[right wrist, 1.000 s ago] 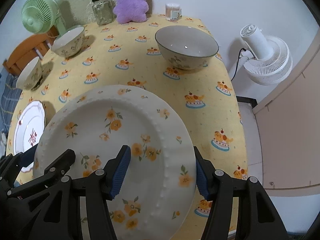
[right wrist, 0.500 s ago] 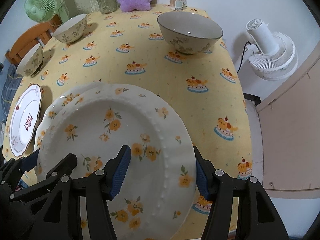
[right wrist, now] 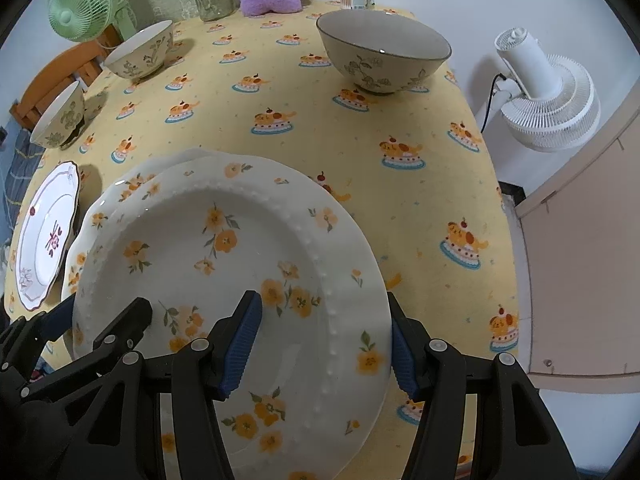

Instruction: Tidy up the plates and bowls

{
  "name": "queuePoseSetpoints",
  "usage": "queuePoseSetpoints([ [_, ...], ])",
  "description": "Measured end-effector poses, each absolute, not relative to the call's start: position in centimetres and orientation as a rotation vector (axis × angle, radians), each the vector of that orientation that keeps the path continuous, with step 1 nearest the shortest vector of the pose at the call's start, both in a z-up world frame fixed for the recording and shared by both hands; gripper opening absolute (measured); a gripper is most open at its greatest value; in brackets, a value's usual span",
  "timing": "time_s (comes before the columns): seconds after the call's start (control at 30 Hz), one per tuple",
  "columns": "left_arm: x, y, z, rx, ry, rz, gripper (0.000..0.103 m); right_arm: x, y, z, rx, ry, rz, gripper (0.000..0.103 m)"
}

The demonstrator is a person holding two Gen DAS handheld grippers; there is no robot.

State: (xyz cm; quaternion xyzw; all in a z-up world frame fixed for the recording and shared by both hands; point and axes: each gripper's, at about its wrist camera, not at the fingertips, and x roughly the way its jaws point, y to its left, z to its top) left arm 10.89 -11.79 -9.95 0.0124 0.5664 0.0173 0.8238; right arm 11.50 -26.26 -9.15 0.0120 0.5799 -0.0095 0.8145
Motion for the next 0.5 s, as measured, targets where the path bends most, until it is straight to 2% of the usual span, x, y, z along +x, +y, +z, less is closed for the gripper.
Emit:
queuePoseSetpoints([
  [0.17,10.6,-12.6,-10.0,0.123,1.166,0.058,0.067,11.2,-26.1,-9.1,0.027,1.224,-0.028,0.061],
  [0.33,10.8,-12.4,-10.0,0.110,1.190,0.043,0.076,10.9,-26.1,-9.1,0.025,1.231,-0.038,0.062],
  [0.5,10.2,-11.8,-9.4,0.109,1.182,0.038,0.080,9.6,-27.1,-7.6,0.009,1.219,-0.061,0.060],
])
